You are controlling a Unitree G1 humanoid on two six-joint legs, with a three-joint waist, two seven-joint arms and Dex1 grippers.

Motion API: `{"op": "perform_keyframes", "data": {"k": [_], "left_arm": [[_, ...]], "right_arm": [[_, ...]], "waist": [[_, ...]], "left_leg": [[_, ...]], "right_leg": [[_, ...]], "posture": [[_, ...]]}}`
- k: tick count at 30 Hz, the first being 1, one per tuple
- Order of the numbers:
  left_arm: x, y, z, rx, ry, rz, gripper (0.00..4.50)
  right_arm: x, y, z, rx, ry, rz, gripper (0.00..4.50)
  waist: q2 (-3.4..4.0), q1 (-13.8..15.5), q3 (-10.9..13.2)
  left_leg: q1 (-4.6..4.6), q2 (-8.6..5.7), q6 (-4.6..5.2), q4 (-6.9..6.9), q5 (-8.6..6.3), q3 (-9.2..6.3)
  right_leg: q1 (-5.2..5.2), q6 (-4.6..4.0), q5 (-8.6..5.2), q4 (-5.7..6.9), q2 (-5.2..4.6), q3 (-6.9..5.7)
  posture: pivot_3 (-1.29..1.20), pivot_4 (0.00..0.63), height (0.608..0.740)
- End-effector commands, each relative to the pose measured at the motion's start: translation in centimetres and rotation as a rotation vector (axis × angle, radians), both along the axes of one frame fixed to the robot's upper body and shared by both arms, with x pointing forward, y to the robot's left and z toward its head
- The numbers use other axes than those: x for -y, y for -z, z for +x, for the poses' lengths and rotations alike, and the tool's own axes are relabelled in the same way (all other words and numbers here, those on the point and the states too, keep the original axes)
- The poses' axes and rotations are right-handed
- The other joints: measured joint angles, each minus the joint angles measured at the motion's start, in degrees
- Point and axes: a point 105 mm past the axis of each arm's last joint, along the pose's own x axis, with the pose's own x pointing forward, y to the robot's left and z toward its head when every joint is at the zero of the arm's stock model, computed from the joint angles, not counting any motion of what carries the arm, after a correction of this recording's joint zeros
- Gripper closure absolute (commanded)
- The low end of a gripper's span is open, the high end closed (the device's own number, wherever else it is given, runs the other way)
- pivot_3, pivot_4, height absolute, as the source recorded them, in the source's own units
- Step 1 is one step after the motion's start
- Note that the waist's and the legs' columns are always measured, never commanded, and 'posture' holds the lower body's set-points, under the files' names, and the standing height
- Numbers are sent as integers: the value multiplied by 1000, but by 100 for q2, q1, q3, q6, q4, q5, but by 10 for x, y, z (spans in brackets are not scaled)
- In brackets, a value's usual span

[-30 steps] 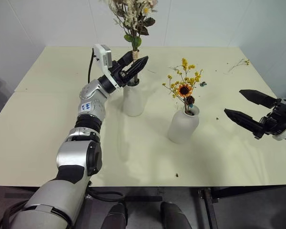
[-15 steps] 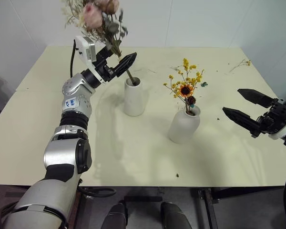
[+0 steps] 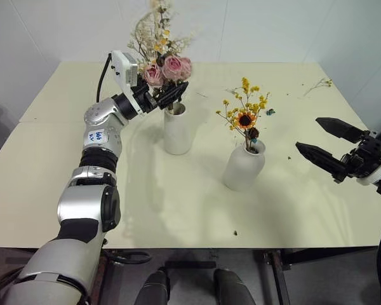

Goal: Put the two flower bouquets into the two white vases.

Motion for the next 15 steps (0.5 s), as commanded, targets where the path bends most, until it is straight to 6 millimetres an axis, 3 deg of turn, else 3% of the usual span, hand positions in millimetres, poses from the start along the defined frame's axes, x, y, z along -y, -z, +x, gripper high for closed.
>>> {"op": "perform_keyframes", "data": {"k": [1,4,9,15], "left_arm": [[-29,-22,-13,83,-20,96,25],[-50,-18,-29,68,38,222,25],[-79,18,-49,-72,91,477,25],[-88,37,-65,-139,129,525,25]], "right_arm": [[3,-8,-6,48,10,-3,0],[7,-7,-7,45,24,-14,0],[16,-7,-7,34,33,-46,0],[22,-13,2,39,24,-93,0]], "waist": [[0,-12,0],[1,-20,0],[2,6,-1],[-2,19,-1]], "left_leg": [[1,2,0,-2,0,0],[1,6,0,-6,0,0],[5,5,0,-7,0,1],[3,6,3,-4,6,-1]], "right_leg": [[-1,0,0,0,1,0],[-5,-5,-3,4,4,0],[0,-8,-4,6,2,0],[3,-12,-3,7,-1,-5]], "posture": [[0,150,740],[0,150,740],[0,150,740],[0,150,740]]}}
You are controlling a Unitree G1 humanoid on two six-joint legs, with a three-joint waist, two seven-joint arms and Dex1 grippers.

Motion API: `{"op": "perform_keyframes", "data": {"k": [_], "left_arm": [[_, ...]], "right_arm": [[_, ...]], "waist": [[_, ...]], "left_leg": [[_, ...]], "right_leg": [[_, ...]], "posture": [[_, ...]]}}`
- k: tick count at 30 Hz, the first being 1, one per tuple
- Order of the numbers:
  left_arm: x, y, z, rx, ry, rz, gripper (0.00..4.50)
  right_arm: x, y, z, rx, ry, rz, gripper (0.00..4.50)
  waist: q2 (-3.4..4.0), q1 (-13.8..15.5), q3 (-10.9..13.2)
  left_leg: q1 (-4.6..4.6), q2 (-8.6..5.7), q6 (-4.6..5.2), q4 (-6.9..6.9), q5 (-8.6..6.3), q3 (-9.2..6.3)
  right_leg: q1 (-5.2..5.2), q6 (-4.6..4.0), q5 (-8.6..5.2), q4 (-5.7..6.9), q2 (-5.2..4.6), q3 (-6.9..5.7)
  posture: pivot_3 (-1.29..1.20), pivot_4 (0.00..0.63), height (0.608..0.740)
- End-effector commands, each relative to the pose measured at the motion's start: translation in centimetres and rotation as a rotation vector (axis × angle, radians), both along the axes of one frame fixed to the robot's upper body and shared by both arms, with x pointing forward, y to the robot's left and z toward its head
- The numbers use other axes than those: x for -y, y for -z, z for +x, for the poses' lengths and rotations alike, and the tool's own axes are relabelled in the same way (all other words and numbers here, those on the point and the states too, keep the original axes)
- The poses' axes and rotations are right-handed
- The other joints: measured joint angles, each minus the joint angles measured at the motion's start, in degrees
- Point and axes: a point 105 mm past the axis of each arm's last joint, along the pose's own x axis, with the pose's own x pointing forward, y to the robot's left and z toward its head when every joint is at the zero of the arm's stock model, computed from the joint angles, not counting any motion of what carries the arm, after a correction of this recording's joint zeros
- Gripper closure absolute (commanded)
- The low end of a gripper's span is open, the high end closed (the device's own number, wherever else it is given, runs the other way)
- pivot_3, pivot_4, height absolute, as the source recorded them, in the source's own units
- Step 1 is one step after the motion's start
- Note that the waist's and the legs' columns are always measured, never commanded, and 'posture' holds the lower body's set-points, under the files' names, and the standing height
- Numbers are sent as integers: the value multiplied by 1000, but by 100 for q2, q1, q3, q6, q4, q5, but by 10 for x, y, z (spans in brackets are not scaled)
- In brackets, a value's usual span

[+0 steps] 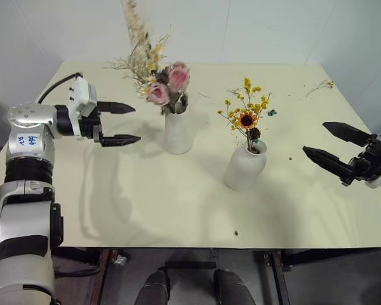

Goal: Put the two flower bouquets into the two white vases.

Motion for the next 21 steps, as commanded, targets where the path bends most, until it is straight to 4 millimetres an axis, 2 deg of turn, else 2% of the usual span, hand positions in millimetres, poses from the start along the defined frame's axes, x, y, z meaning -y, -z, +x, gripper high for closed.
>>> {"op": "perform_keyframes", "data": {"k": [1,4,8,12,16,21], "left_arm": [[-4,-5,-17,12,45,45,25],[-8,-2,-31,23,63,50,25],[-5,-15,-46,24,49,-76,25],[-9,0,-68,-45,56,-66,25],[-11,8,-77,-60,21,-80,25],[-14,7,-81,-58,-16,-94,25]], "right_arm": [[1,-13,-1,46,-18,-54,0],[4,-14,-2,35,-40,-93,0],[6,-18,-3,21,-83,-169,0],[5,-13,-2,-11,-124,-244,0],[13,-5,6,-54,-109,-223,0],[17,-3,12,-52,-111,-258,0]], "waist": [[1,-18,0],[2,-58,-1],[2,-45,0],[4,-84,-2],[4,-83,-2],[4,-64,-2]], "left_leg": [[1,1,0,0,0,1],[2,11,-2,-5,-2,1],[1,17,-1,-11,-2,0],[9,17,-2,-10,-2,3],[13,18,-3,-9,-3,6],[12,18,-3,-9,-2,7]], "right_leg": [[0,0,0,-1,0,0],[-5,-8,-4,4,6,1],[-14,-16,-10,13,11,-3],[-5,-16,-9,11,9,-1],[-3,-20,-11,10,9,-1],[-4,-25,-12,8,6,-1]], "posture": [[0,150,740],[0,150,740],[0,150,740],[0,150,740],[0,150,740],[0,150,740]]}}
